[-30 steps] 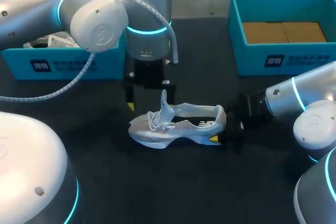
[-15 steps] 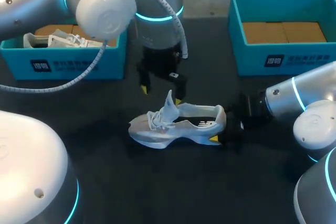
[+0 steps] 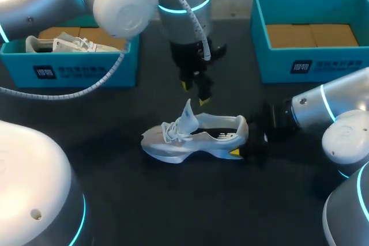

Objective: Take the shoe out of the shoebox, open the shoe tongue, remove and reinsert the insole, then place the shoe into the shoebox

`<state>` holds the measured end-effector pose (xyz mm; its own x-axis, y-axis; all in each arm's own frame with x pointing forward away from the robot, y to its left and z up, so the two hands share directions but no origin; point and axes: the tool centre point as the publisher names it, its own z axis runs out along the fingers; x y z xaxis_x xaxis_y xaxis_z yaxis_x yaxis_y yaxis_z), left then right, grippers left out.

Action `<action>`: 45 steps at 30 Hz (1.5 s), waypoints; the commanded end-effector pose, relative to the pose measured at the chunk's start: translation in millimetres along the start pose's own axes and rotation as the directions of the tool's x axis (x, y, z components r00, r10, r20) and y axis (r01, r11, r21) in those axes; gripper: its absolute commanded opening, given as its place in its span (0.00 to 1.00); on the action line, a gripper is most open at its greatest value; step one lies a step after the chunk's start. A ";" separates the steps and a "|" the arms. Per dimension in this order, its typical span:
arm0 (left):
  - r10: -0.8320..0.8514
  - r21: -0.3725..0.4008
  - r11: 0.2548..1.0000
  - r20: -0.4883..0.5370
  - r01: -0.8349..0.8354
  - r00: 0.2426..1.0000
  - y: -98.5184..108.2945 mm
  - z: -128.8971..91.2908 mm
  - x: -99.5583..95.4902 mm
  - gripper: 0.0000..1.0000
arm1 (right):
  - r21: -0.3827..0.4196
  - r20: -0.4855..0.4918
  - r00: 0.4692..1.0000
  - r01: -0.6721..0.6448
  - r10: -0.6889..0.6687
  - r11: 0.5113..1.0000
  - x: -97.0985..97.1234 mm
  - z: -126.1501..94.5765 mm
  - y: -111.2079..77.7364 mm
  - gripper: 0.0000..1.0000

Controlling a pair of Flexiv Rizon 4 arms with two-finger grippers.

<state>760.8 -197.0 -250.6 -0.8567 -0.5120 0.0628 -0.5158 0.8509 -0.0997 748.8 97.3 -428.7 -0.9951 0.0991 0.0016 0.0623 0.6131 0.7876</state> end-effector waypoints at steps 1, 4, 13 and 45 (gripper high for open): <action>0.284 0.082 0.955 0.008 -0.283 0.959 1.0 0.5 0.4 0.00 | 0.006 0.002 1.000 0.000 0.000 1.000 0.5 5.0 -1.4 0.00; 0.284 0.082 0.955 0.008 -0.283 0.959 1.0 0.5 0.4 0.00 | 0.006 0.002 1.000 0.000 0.000 1.000 0.5 5.0 -1.4 0.00; 0.284 0.082 0.955 0.008 -0.283 0.959 1.0 0.5 0.4 0.00 | 0.006 0.002 1.000 0.000 0.000 1.000 0.5 5.0 -1.4 0.00; 0.524 0.038 0.851 -0.103 -0.524 0.845 -26.9 90.3 52.9 0.00 | 0.006 0.002 1.000 0.000 0.000 1.000 0.5 5.0 -1.4 0.00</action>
<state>725.7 -246.0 -319.8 -0.9955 0.0224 0.0918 0.0070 0.9863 -0.1649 748.8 97.3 -428.7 -0.9951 0.0991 0.0016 0.0623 0.6130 0.7876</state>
